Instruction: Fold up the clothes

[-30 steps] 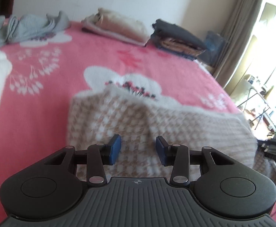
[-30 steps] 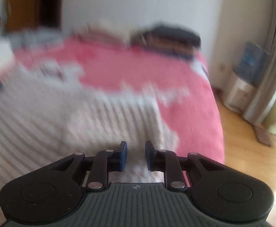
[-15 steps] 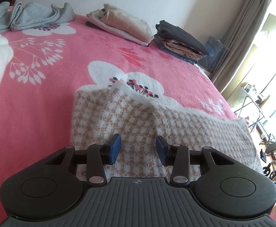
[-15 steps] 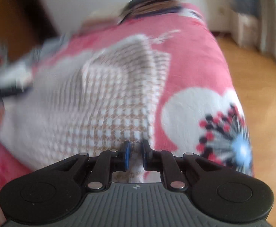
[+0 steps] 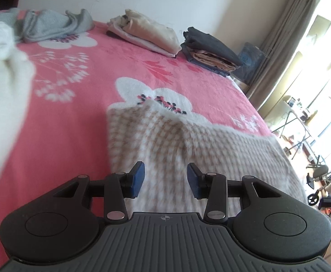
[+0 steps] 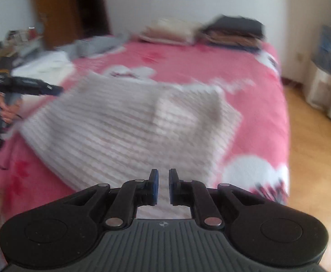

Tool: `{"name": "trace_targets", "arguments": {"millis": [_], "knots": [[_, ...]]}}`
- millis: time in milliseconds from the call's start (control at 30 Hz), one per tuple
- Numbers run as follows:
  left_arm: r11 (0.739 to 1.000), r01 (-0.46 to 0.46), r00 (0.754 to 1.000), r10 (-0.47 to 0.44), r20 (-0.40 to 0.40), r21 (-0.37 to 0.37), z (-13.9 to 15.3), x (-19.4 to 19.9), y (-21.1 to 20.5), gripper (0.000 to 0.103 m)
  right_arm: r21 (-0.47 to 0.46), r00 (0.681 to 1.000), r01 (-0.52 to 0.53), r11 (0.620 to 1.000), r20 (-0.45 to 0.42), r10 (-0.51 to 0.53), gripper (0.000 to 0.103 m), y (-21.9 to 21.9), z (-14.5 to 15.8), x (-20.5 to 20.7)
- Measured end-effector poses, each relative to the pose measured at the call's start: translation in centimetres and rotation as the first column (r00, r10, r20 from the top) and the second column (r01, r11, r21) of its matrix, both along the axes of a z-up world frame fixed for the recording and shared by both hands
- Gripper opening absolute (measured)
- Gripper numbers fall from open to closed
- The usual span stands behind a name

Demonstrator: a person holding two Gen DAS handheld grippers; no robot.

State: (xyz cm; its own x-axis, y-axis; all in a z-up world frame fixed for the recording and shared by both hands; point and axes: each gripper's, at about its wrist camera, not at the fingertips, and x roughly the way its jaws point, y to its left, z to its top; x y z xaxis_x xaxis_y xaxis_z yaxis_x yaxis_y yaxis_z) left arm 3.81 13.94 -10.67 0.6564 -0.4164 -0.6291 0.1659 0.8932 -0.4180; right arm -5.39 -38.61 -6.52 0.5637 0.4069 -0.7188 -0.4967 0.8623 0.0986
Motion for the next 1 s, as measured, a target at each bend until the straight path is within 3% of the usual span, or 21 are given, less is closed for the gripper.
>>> {"name": "trace_targets", "arguments": {"millis": [67,133,200,267,333,433,533,733,833,967,1000], "knots": [[1.000,-0.012,1.000,0.012,-0.029,-0.005,0.0,-2.0,0.9,0.041,-0.007,0.993,-0.115,0.993,0.022,0.115,0.010,2.6,0.7,-0.2],[1.000,-0.022,0.998,0.022,-0.058,0.000,-0.1,-3.7,1.7,0.041,-0.020,0.977,-0.210,0.977,0.023,0.211,0.010,5.1,-0.7,-0.6],[0.999,-0.033,0.995,0.034,-0.091,0.020,-0.6,-5.2,2.1,0.041,-0.085,0.974,-0.227,0.970,-0.026,0.226,0.010,6.4,-3.8,-0.6],[0.999,-0.042,0.990,0.046,-0.132,0.031,-1.6,-5.9,2.3,0.040,-0.250,0.970,-0.238,0.939,-0.107,0.217,0.009,7.3,-8.3,-0.4],[0.998,-0.042,0.988,0.049,-0.146,0.055,-2.3,-6.4,2.4,0.040,-0.277,0.965,-0.262,0.924,-0.082,0.249,0.009,7.4,-8.0,-1.1],[0.996,-0.041,0.988,0.053,-0.147,0.085,-2.9,-6.8,2.3,0.041,-0.237,0.963,-0.271,0.933,-0.072,0.261,0.010,7.9,-5.1,-0.4],[0.993,-0.035,0.988,0.052,-0.142,0.115,-3.4,-6.7,2.0,0.041,-0.117,0.938,-0.346,0.931,-0.060,0.341,0.010,10.0,-4.4,0.2],[0.992,-0.022,0.992,0.037,-0.121,0.123,-3.8,-7.7,2.2,0.041,0.108,0.875,-0.480,0.871,-0.013,0.484,0.010,14.3,-3.4,1.5],[0.989,-0.003,0.994,0.019,-0.109,0.149,-4.0,-7.7,2.0,0.041,-0.023,0.869,-0.488,0.873,-0.106,0.483,0.007,18.0,-8.3,2.8],[0.983,0.022,0.995,-0.004,-0.095,0.184,-4.2,-7.8,1.7,0.041,-0.069,0.836,-0.546,0.835,-0.097,0.539,0.008,19.9,-5.7,3.0],[0.982,0.027,0.996,-0.009,-0.092,0.189,-4.3,-7.8,1.7,0.041,-0.058,0.823,-0.568,0.821,-0.057,0.565,0.008,20.5,-4.5,2.7]]}}
